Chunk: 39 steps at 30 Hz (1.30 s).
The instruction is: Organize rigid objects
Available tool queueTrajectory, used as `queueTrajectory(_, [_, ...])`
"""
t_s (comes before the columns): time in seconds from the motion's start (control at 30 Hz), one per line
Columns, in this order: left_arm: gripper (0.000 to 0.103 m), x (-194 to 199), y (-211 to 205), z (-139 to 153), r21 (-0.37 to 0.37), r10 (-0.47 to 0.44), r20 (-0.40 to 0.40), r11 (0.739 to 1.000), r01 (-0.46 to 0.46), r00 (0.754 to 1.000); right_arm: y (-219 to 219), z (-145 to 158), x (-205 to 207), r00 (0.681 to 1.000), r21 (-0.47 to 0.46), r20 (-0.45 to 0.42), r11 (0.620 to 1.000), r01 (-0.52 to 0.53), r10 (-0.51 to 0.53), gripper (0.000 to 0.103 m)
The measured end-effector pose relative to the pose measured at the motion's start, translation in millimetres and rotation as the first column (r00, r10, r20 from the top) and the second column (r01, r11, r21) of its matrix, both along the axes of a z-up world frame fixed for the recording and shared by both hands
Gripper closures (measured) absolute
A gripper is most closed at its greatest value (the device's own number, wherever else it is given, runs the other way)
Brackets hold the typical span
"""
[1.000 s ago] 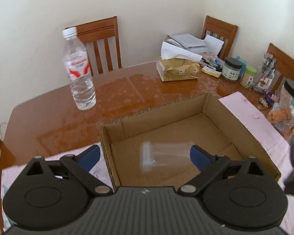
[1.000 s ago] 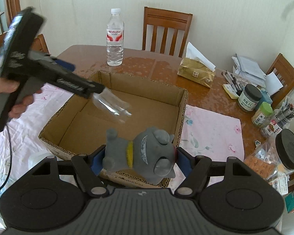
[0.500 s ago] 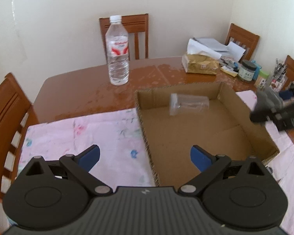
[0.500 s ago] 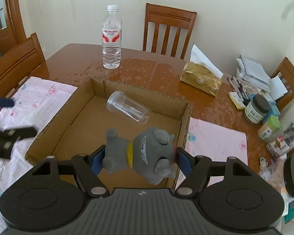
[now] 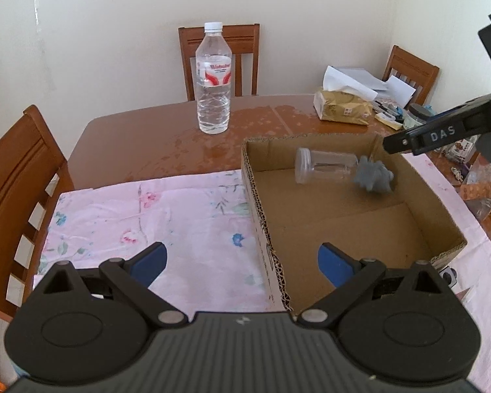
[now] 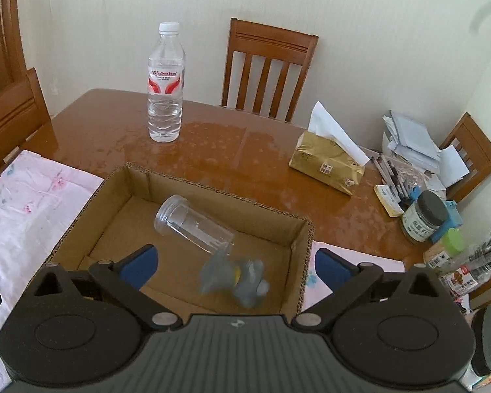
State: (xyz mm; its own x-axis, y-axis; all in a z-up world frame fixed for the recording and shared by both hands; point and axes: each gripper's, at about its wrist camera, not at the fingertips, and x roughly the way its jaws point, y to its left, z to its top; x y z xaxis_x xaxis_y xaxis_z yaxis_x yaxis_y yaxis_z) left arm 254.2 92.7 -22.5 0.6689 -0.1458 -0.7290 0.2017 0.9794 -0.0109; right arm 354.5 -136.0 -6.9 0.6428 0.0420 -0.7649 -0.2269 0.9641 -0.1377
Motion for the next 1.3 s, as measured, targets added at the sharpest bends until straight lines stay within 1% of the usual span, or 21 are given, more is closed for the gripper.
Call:
queueTrajectory(0.17, [0.004,-8,0,1,0.003,0.02,-0.008,1.0,-0.02,1.0,-1,4,-15,1.0,0.027,-0.006,1.0,0.002,-0.002,0.0])
queueTrajectory(0.27, [0.004,-15,-1,2,0.019,0.034,-0.006,0.999,-0.034,0.999,-3,5,-32,1.0,0.041,-0.009,0.999,0.003,-0.003,0.0])
queueTrajectory(0.5, [0.004,-44,-4,4,0.034,0.107,-0.004,0.994,-0.107,0.994,-15,4,-81,1.0,0.084,-0.004,0.996,-0.016,0.016,0.0])
queueTrajectory(0.6, [0.004,-60,-8,3,0.058,0.147,-0.002,0.988,-0.146,0.989,-24,-1,-106,1.0,0.099,0.002,0.995,-0.031,0.031,0.0])
queueTrajectory(0.7, [0.004,-74,-12,0,0.071,0.184,-0.028,0.981,-0.182,0.983,-34,-11,-131,0.999,0.13,-0.02,0.991,-0.045,0.048,0.0])
queueTrajectory(0.8, [0.004,-89,-17,-5,0.066,0.206,-0.058,0.977,-0.202,0.977,-42,-25,-157,0.996,0.151,-0.039,0.986,-0.069,0.076,0.0])
queueTrajectory(0.9, [0.004,-105,-25,-6,0.072,0.218,-0.072,0.974,-0.213,0.973,-46,-43,-182,0.99,0.174,-0.079,0.98,-0.098,0.113,0.0])
queueTrajectory(0.97, [0.004,-114,-29,-7,0.074,0.216,-0.074,0.975,-0.21,0.974,-46,-54,-197,0.984,0.187,-0.103,0.975,-0.124,0.145,0.0])
queueTrajectory(1.07, [0.004,-121,-33,-9,0.083,0.208,-0.088,0.976,-0.201,0.974,-41,-70,-214,0.975,0.18,-0.133,0.972,-0.152,0.177,0.0])
queueTrajectory(1.3, [0.004,-120,-30,-16,0.075,0.156,-0.105,0.986,-0.148,0.982,-18,-100,-245,0.951,0.178,-0.207,0.964,-0.196,0.232,0.0])
